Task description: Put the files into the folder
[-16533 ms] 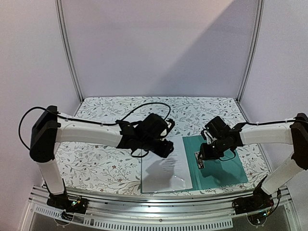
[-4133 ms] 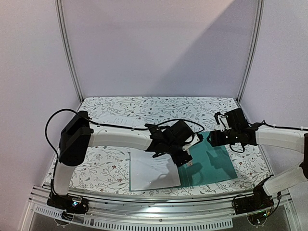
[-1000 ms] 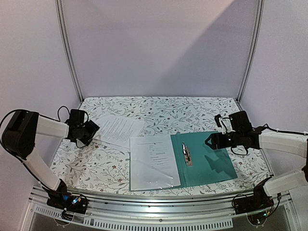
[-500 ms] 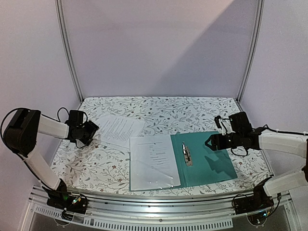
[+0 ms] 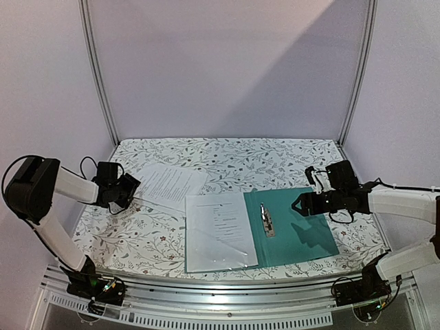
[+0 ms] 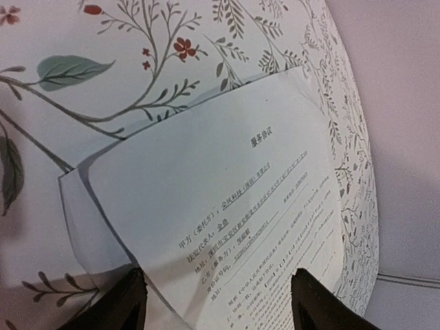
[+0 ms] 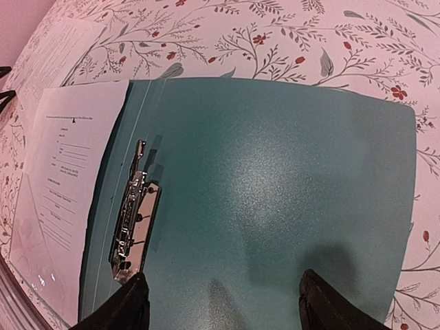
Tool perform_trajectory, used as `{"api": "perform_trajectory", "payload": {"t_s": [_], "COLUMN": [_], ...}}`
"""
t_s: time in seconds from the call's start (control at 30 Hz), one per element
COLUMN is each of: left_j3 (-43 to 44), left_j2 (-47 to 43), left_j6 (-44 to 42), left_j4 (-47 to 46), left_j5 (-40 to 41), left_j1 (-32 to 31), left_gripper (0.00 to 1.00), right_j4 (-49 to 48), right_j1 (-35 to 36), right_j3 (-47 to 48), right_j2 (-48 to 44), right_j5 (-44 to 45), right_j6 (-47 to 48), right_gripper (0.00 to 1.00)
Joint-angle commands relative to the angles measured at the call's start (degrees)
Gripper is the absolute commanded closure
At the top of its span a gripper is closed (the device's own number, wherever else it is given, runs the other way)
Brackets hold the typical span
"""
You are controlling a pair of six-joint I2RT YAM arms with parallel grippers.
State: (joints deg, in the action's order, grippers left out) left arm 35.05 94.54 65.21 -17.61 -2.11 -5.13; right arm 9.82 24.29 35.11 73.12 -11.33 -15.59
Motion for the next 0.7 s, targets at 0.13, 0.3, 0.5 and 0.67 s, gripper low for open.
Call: {"api": "perform_trajectory", "payload": {"t_s": [0.13, 0.3, 0.5, 0.67], "left_j3": [-2.0, 3.5, 12.5, 20.5], "left_j2": [4.6, 11.3, 17.2, 21.4], "left_j6": [1.6, 2.4, 1.0, -2.8], "left_j4": [-18.5, -20.4, -18.7, -17.2], "left_j5": [-0.1, -1.4, 0.1, 0.2], "left_j1": [0.6, -0.6, -3.7, -5.3], "left_gripper": [0.28, 0.33, 0.65, 0.93], "right_j4": [-1.6, -1.9, -1.2, -1.6], "right_j1": [-0.3, -0.4, -0.3, -0.3], "right_j3": [-0.8, -1.0, -1.3, -2.2], "right_j2": [1.0, 1.1, -0.5, -1.3], "right_j5": [-1.9, -2.5, -1.8, -1.3], "right_j6": [-0.5, -0.8, -0.8, -1.1], "right_gripper": [0.27, 0.27, 0.27, 0.26]}}
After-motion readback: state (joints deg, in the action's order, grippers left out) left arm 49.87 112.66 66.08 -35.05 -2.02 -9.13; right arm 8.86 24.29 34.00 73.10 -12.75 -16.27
